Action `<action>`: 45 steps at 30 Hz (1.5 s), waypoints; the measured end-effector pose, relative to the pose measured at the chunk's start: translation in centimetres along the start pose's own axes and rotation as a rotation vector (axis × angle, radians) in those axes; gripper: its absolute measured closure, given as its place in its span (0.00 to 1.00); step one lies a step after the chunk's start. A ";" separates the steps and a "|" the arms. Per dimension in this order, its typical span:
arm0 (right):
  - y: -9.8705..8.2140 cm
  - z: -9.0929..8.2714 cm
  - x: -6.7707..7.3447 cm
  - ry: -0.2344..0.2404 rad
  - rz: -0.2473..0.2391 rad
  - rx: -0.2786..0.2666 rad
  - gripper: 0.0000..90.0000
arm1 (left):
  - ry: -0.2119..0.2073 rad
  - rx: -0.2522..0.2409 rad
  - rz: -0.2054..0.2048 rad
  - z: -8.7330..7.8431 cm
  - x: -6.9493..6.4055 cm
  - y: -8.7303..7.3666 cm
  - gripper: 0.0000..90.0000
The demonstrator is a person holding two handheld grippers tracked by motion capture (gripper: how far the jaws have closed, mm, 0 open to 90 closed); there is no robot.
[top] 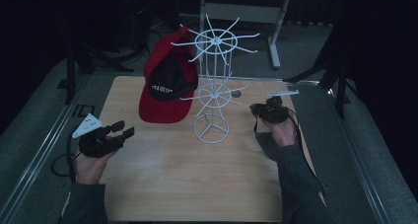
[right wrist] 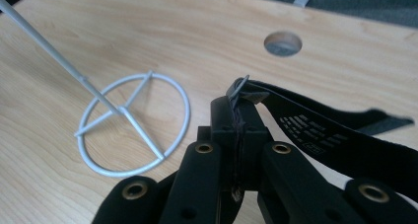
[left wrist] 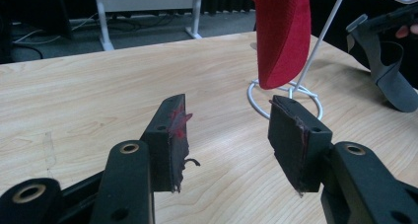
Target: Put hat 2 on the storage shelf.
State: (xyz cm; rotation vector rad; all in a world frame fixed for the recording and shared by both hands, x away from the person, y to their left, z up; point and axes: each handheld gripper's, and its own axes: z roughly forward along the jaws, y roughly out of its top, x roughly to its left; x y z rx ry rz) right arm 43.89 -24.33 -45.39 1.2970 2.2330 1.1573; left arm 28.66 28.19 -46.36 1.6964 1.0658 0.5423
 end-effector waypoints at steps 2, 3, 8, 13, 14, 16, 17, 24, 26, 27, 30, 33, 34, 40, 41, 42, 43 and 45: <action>0.2 -0.6 0.0 0.003 0.000 -0.020 0.99 | -0.001 -0.001 -0.001 0.0 0.0 0.0 0.55; 0.4 -0.9 0.1 0.006 0.000 -0.028 0.99 | -0.001 -0.001 -0.001 0.0 0.0 0.0 0.55; 0.8 -2.1 0.2 0.016 0.000 -0.064 0.99 | 0.000 0.000 -0.003 0.1 0.0 0.0 0.55; 1.1 -3.2 0.6 0.022 -0.011 -0.100 0.99 | 0.002 -0.002 -0.004 0.0 0.0 0.0 0.55; 1.1 -3.4 0.6 0.021 -0.018 -0.105 0.99 | 0.002 -0.002 -0.004 0.0 0.1 0.0 0.55; 1.3 -3.9 0.8 0.018 -0.024 -0.112 0.99 | 0.003 -0.004 -0.006 0.0 0.1 0.0 0.55; 1.4 -4.1 0.8 0.018 -0.028 -0.121 0.99 | 0.002 -0.004 -0.006 0.0 0.1 0.0 0.55; 2.0 -5.5 1.3 0.038 -0.037 -0.152 1.00 | 0.002 -0.006 -0.009 -0.1 0.1 0.0 0.55; 2.1 -5.8 1.4 0.047 -0.038 -0.165 1.00 | 0.002 -0.006 -0.009 -0.1 0.1 0.0 0.55; 2.2 -6.0 1.5 0.047 -0.039 -0.169 1.00 | 0.002 -0.006 -0.008 -0.1 0.1 0.0 0.55; 2.4 -6.4 1.6 0.054 -0.040 -0.186 1.00 | 0.002 -0.006 -0.008 -0.1 0.1 0.0 0.55; 2.6 -6.9 1.7 0.070 -0.032 -0.203 1.00 | 0.002 -0.007 -0.008 -0.2 0.1 0.0 0.55; 2.6 -7.0 1.7 0.075 -0.030 -0.208 1.00 | 0.002 -0.007 -0.008 -0.2 0.1 0.0 0.55; 3.0 -8.0 1.9 0.115 -0.013 -0.250 1.00 | 0.002 -0.008 -0.007 -0.2 0.1 0.0 0.55; 3.1 -8.1 1.9 0.121 -0.012 -0.255 1.00 | 0.001 -0.007 -0.007 -0.2 0.1 0.0 0.55; 3.1 -8.2 1.9 0.127 -0.011 -0.259 1.00 | 0.002 -0.008 -0.008 -0.2 0.1 0.0 0.55; 3.1 -8.2 1.9 0.131 -0.011 -0.260 1.00 | 0.002 -0.008 -0.010 -0.2 0.1 0.0 0.55; 3.1 -8.2 1.9 0.137 -0.006 -0.259 1.00 | 0.002 -0.008 -0.010 -0.2 0.1 0.0 0.55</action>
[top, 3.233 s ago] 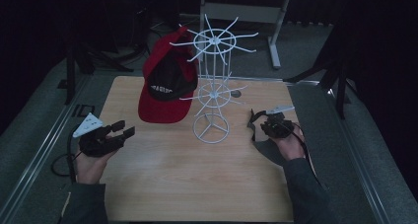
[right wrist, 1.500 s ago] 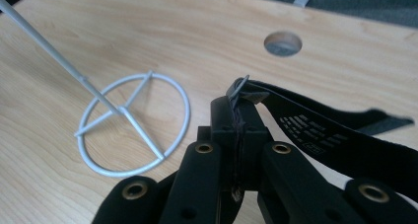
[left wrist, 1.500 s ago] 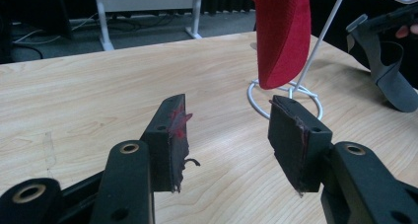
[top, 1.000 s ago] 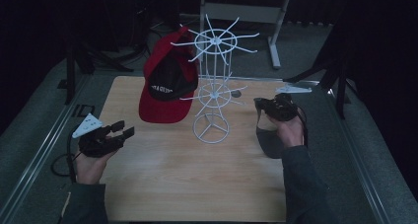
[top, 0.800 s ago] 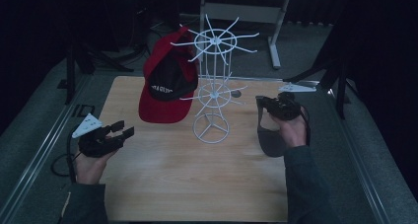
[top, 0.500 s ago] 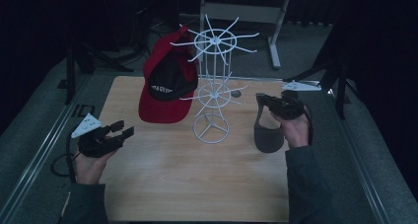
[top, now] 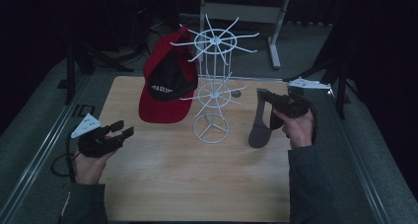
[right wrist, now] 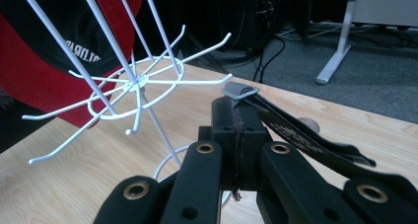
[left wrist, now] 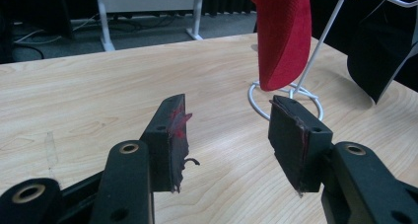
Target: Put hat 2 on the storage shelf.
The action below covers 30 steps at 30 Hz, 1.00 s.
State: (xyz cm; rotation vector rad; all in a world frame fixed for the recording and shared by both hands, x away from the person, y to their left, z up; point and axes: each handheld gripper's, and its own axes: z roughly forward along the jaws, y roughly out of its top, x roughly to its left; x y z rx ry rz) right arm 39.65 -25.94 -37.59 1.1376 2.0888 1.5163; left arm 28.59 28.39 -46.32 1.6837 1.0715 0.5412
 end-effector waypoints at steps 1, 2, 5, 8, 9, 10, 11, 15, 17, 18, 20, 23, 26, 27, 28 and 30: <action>0.0 0.0 0.0 0.004 0.004 -0.002 1.00 | 0.000 0.000 0.000 0.0 0.0 0.0 0.55; 0.0 -0.1 0.0 0.007 0.005 -0.004 1.00 | 0.000 0.000 0.001 0.0 0.0 0.0 0.55; 0.2 -0.2 0.0 0.018 0.008 -0.006 1.00 | 0.001 -0.001 0.001 0.0 0.0 0.0 0.55; 0.4 -0.2 0.0 0.027 0.011 0.001 1.00 | 0.001 -0.001 -0.001 0.0 0.0 0.0 0.55; 0.5 -0.2 0.0 0.030 0.011 -0.002 1.00 | 0.001 -0.001 -0.001 0.0 0.0 0.0 0.55; 0.5 -0.3 0.1 0.032 0.013 -0.004 1.00 | 0.001 -0.002 -0.001 0.0 0.0 0.0 0.55; 0.6 -0.3 0.1 0.034 0.012 -0.006 1.00 | 0.000 -0.002 0.000 0.0 0.0 0.0 0.55; 0.9 -0.5 0.3 0.048 0.017 -0.014 1.00 | 0.001 -0.002 0.000 0.0 0.0 0.0 0.55; 1.0 -0.6 0.3 0.052 0.018 -0.017 1.00 | 0.001 -0.002 0.000 0.0 0.0 0.0 0.55; 1.1 -0.6 0.3 0.053 0.018 -0.017 1.00 | 0.001 -0.002 0.000 0.0 0.0 0.0 0.55; 1.2 -0.6 0.4 0.063 0.023 -0.024 1.00 | 0.000 -0.001 0.000 0.0 0.0 0.0 0.55; 1.3 -0.6 0.6 0.077 0.024 -0.032 1.00 | 0.000 -0.001 0.000 0.0 0.0 0.0 0.55; 1.6 -0.6 0.8 0.087 0.022 -0.037 1.00 | 0.000 -0.002 0.000 0.0 0.0 0.0 0.55; 1.7 -0.6 0.9 0.091 0.024 -0.041 1.00 | -0.001 -0.002 0.001 0.0 0.0 0.0 0.55; 1.7 -0.6 0.9 0.095 0.023 -0.043 1.00 | -0.001 -0.002 0.001 0.0 0.0 0.0 0.55; 1.9 -0.7 1.1 0.100 0.023 -0.046 1.00 | 0.000 -0.004 -0.001 0.0 0.0 0.0 0.55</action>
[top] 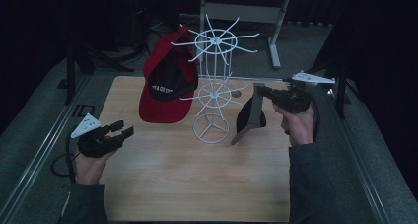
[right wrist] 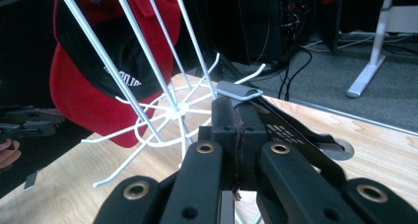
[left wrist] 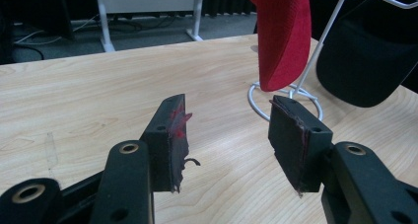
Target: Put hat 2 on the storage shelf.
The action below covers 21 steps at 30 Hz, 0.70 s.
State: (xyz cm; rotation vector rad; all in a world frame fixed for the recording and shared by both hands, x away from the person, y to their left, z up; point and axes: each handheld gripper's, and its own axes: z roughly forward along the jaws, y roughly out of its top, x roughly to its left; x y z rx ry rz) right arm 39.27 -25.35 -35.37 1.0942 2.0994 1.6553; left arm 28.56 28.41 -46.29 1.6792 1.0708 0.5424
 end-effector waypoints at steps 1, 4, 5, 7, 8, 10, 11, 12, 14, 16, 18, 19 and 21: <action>0.1 0.0 0.1 0.001 0.001 -0.001 1.00 | 0.000 -0.001 0.000 0.0 0.0 0.0 0.55; 0.4 -0.3 0.3 0.002 -0.005 -0.001 1.00 | -0.001 -0.002 0.000 0.0 0.0 0.0 0.55; 0.5 -0.4 0.4 0.002 -0.009 -0.004 1.00 | -0.002 -0.003 -0.001 0.0 0.0 0.0 0.55; 0.6 -0.7 0.5 0.004 -0.011 -0.008 1.00 | -0.003 -0.003 -0.003 0.0 0.0 0.0 0.55; 0.7 -0.8 0.6 0.007 -0.013 -0.013 1.00 | -0.003 -0.003 -0.002 0.0 0.0 0.0 0.55; 0.9 -1.2 0.6 0.011 -0.014 -0.020 1.00 | -0.005 -0.003 -0.005 0.0 0.0 0.0 0.55; 1.0 -1.3 0.7 0.014 -0.016 -0.026 1.00 | -0.005 -0.004 -0.006 0.1 0.0 0.0 0.55; 1.2 -1.5 0.7 0.017 -0.013 -0.030 1.00 | -0.006 -0.004 -0.006 0.1 0.0 0.0 0.55; 1.3 -1.8 0.9 0.023 -0.013 -0.036 1.00 | -0.005 -0.003 -0.006 0.1 -0.1 0.0 0.55; 1.5 -2.0 1.0 0.027 -0.020 -0.042 1.00 | -0.005 -0.001 -0.006 0.1 -0.1 0.0 0.55; 1.7 -2.1 1.2 0.024 -0.025 -0.045 1.00 | -0.007 0.000 -0.005 0.1 -0.1 0.0 0.55; 1.8 -2.2 1.3 0.023 -0.027 -0.045 1.00 | -0.007 -0.001 -0.004 0.1 -0.1 0.0 0.55; 1.9 -2.3 1.6 0.028 -0.033 -0.048 1.00 | -0.008 -0.001 -0.002 0.1 -0.1 0.0 0.55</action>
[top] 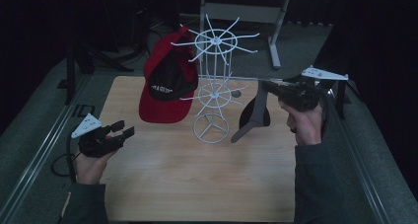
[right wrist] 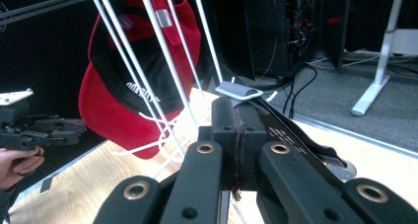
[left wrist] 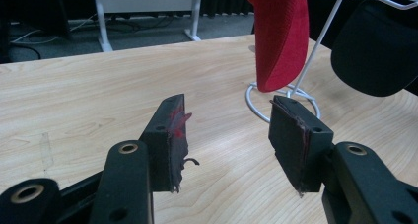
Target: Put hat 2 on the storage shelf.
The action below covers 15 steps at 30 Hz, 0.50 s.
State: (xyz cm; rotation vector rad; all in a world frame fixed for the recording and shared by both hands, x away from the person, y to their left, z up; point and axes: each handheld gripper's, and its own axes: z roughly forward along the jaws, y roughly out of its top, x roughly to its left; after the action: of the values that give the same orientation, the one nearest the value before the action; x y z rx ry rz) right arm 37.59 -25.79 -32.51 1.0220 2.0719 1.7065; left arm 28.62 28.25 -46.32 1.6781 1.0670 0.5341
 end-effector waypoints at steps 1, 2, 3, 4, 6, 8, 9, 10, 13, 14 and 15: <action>0.1 0.0 0.1 0.001 -0.002 0.000 1.00 | 0.000 0.000 0.000 0.0 0.0 0.0 0.55; 0.2 0.0 0.2 0.002 -0.007 0.000 1.00 | 0.001 -0.001 -0.002 0.0 0.0 0.0 0.55; 0.3 0.0 0.3 0.004 -0.008 -0.002 1.00 | 0.001 -0.002 -0.002 0.0 0.0 0.0 0.55; 0.3 -0.1 0.4 0.007 -0.009 -0.003 1.00 | 0.001 -0.003 -0.002 -0.1 0.0 0.0 0.55; 0.5 -0.2 0.6 0.008 -0.013 -0.006 1.00 | 0.001 -0.005 -0.002 -0.1 0.1 0.0 0.55; 0.6 -0.2 0.8 0.010 -0.020 -0.010 1.00 | 0.000 -0.005 -0.003 -0.1 0.0 0.0 0.55; 0.8 -0.3 1.0 0.011 -0.023 -0.011 1.00 | -0.001 -0.006 -0.004 -0.1 0.0 0.0 0.55; 0.8 -0.4 1.1 0.012 -0.026 -0.012 1.00 | -0.003 -0.007 -0.006 -0.1 0.0 0.0 0.55; 1.2 -0.6 1.4 0.016 -0.034 -0.018 1.00 | -0.005 -0.005 -0.005 0.0 0.0 0.0 0.55; 1.3 -0.6 1.5 0.018 -0.037 -0.022 1.00 | -0.006 -0.005 -0.005 0.0 0.0 0.0 0.55; 1.4 -0.7 1.6 0.019 -0.041 -0.024 1.00 | -0.005 -0.004 -0.004 0.0 0.0 0.0 0.55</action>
State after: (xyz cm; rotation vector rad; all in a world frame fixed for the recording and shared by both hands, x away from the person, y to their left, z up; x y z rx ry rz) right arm 36.55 -25.18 -30.65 0.9536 2.0645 1.7234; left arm 28.62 28.26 -46.30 1.6731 1.0645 0.5291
